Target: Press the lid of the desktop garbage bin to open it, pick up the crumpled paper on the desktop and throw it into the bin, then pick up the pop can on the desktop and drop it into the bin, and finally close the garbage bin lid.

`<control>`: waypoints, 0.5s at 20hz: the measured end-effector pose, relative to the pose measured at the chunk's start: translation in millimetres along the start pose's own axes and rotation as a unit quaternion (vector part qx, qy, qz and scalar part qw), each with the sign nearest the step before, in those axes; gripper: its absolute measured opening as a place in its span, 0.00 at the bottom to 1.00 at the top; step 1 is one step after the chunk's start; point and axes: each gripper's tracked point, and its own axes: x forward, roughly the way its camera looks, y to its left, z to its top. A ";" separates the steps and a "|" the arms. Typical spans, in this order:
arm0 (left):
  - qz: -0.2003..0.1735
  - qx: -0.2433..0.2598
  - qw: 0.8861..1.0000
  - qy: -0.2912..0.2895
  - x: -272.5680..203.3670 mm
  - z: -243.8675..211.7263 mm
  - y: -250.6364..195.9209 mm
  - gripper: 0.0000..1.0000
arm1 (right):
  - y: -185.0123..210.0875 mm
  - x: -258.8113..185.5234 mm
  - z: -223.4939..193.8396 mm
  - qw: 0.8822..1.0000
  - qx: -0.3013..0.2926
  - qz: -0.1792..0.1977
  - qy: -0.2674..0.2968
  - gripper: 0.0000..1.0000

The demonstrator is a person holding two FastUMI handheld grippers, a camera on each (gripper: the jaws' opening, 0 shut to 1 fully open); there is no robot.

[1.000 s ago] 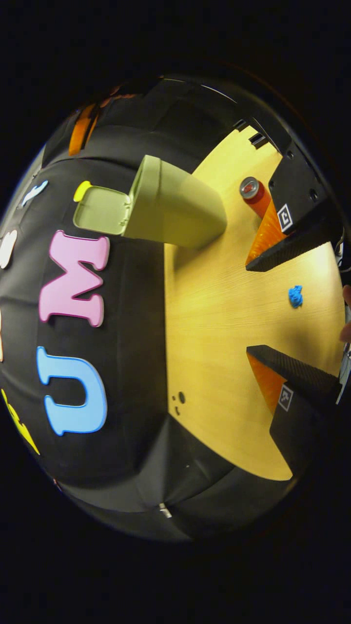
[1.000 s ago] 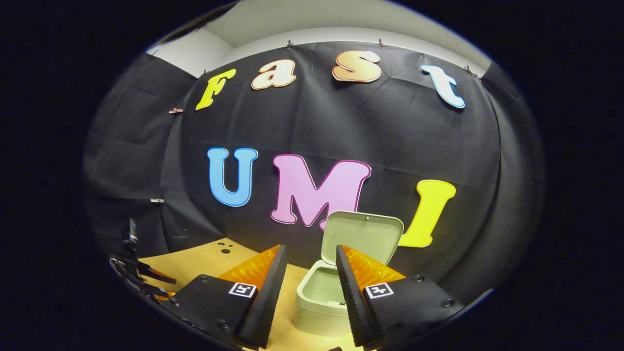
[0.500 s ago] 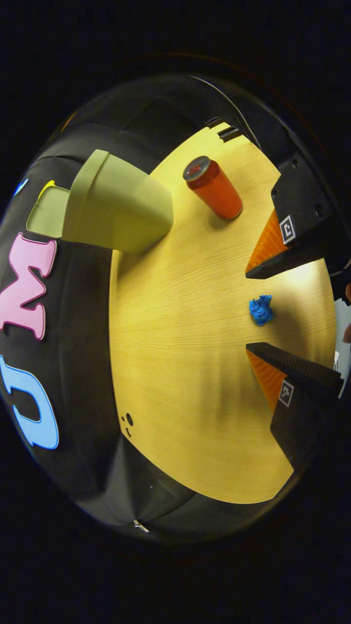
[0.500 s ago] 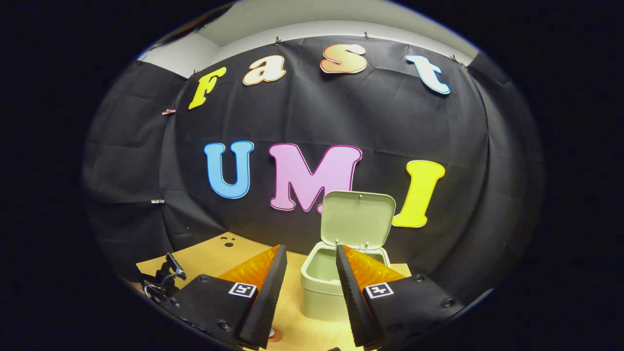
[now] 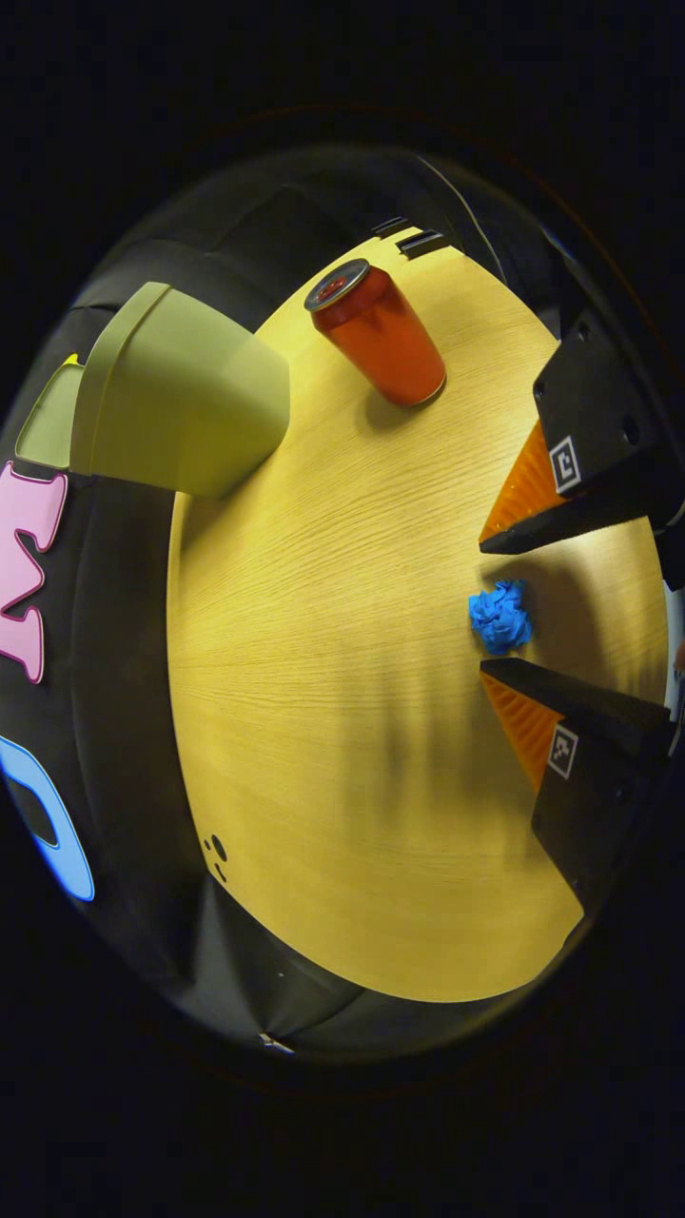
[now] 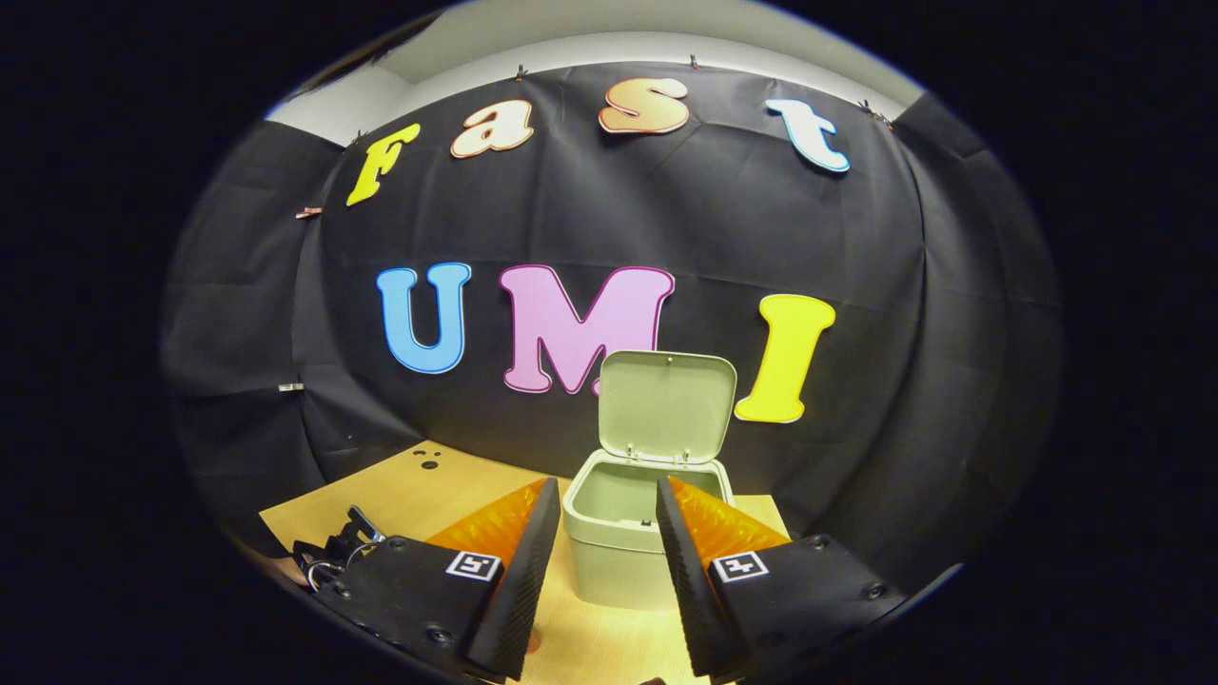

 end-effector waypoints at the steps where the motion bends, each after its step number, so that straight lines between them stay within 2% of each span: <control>1: -0.004 -0.001 1.000 0.002 1.3 -0.9 -1.0 0.72 | -2.2 -1.6 -1.1 1.000 0.002 -0.003 0.001 0.65; 3: -0.003 -0.002 1.000 0.008 2.6 -3.3 -0.2 0.64 | -3.3 -2.4 -3.1 1.000 0.006 -0.006 0.005 0.65; 4: 0.000 0.001 1.000 0.007 4.0 -3.2 3.2 0.54 | -4.3 -3.6 -6.5 1.000 0.008 -0.008 0.009 0.65; 5: 0.001 0.002 1.000 0.006 4.5 -2.6 4.4 0.50 | -5.1 -4.0 -8.3 1.000 0.010 -0.009 0.011 0.65; 6: -0.001 0.001 1.000 0.007 2.9 -2.1 4.4 0.40 | -4.3 -3.9 -9.5 1.000 0.011 -0.010 0.012 0.66; 8: -0.003 -0.002 1.000 -0.001 1.3 2.0 4.8 0.35 | -5.3 -5.1 -11.3 1.000 0.012 -0.011 0.014 0.66; 10: -0.013 -0.007 1.000 -0.021 -4.8 14.7 2.6 0.35 | -3.8 -4.6 -13.1 1.000 0.012 -0.011 0.014 0.66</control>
